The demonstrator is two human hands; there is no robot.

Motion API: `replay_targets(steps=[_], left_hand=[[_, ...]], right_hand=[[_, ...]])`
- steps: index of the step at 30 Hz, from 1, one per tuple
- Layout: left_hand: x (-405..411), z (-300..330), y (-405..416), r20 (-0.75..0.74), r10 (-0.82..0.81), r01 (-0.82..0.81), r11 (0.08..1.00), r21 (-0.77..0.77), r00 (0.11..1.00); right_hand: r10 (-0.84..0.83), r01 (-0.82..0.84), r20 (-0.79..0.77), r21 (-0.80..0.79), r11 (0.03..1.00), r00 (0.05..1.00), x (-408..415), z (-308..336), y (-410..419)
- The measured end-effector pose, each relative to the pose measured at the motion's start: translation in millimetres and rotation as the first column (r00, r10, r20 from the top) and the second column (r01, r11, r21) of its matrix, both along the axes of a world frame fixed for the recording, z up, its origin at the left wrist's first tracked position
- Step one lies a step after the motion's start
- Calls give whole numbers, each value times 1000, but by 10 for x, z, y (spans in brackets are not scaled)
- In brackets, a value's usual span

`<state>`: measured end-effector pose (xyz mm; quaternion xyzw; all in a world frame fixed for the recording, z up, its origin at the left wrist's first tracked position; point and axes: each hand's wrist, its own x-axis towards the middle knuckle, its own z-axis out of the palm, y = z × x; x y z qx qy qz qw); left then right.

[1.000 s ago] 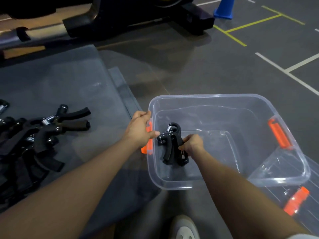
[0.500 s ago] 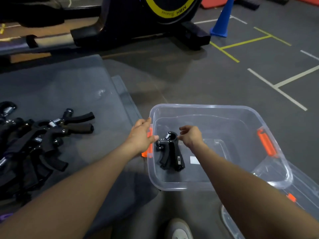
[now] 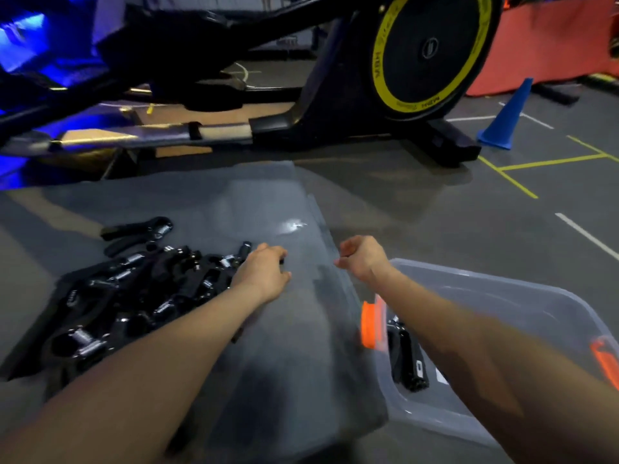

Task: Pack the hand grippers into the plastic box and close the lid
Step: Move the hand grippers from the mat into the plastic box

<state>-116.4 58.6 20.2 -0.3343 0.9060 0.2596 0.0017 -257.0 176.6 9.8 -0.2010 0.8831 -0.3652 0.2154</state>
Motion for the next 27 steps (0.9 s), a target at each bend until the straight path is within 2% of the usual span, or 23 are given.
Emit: replay_targets(steps=[7, 13, 18, 22, 27], left_hand=[[267, -240, -580, 66, 49, -41, 993, -111, 997], [349, -459, -872, 75, 102, -93, 989, -113, 992], [319, -554, -917, 76, 119, -112, 989, -93, 990], [304, -544, -925, 57, 136, -131, 988, -75, 989], [267, -475, -899, 28, 127, -124, 989, -78, 992]], right_hand=[[173, -175, 31, 78, 981, 984, 328, -536, -800], [253, -256, 33, 125, 959, 967, 441, -808, -1116], [311, -301, -38, 171, 938, 950, 444, -890, -1226], [416, -381, -133, 226, 896, 899, 440, -887, -1209], [430, -366, -216, 279, 888, 877, 441, -799, -1108]])
